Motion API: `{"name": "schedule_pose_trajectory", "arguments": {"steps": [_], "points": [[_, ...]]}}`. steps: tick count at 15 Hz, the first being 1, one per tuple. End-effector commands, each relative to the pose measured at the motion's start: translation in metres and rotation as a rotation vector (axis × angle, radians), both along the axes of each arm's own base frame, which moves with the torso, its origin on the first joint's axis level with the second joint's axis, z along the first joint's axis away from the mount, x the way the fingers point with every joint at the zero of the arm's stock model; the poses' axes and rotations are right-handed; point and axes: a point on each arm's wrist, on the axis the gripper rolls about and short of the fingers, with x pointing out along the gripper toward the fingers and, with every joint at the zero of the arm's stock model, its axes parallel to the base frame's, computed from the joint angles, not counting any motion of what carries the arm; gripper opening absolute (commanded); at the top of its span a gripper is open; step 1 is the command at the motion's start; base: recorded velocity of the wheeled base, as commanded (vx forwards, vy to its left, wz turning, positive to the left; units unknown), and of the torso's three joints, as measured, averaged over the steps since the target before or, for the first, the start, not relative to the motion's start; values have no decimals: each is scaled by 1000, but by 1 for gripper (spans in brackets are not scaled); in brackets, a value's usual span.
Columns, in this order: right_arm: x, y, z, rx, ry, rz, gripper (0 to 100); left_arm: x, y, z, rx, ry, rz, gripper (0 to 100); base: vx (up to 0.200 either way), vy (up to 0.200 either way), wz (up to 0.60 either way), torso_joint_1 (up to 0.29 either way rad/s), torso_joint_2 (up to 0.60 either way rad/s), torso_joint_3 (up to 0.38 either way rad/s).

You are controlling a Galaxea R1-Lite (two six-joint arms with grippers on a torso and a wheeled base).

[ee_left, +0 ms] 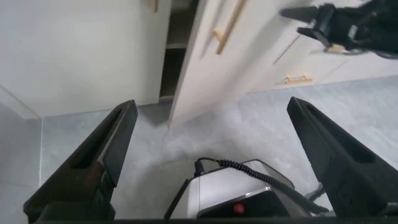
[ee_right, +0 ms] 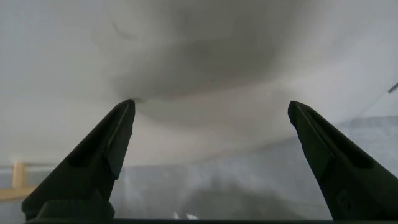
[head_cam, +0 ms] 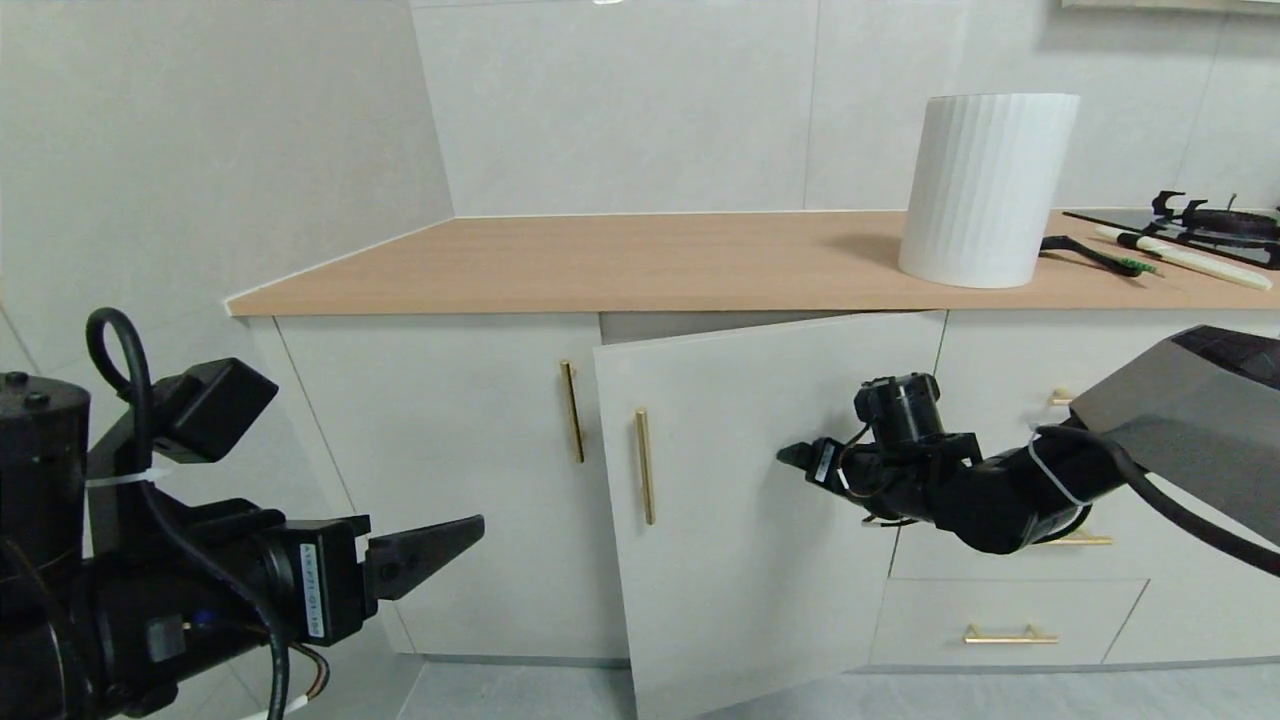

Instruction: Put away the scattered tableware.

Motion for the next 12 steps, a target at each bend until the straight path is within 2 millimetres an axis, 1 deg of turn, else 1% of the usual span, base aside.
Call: {"name": "schedule_pose_trajectory", "arguments": {"steps": [1,3,6,9,12], "points": [[7,1,1,32,-4,-22,100,0,0,0,0,2,1,100,0,0,0,0,0,0],[15,-3,-1,44,-6,-67,100,0,0,0,0,2,1,100,0,0,0,0,0,0],[30,-4,-7,3,-45,-171,100,-1,1,0,-1,0,1,100,0,0,0,0,0,0],[41,-9,-9,9,-63,-235,100,-1,1,-2,1,5,-1,100,0,0,0,0,0,0],[51,-12,-13,-24,-91,-312,100,-1,1,-1,0,3,-1,100,0,0,0,0,0,0]]}}
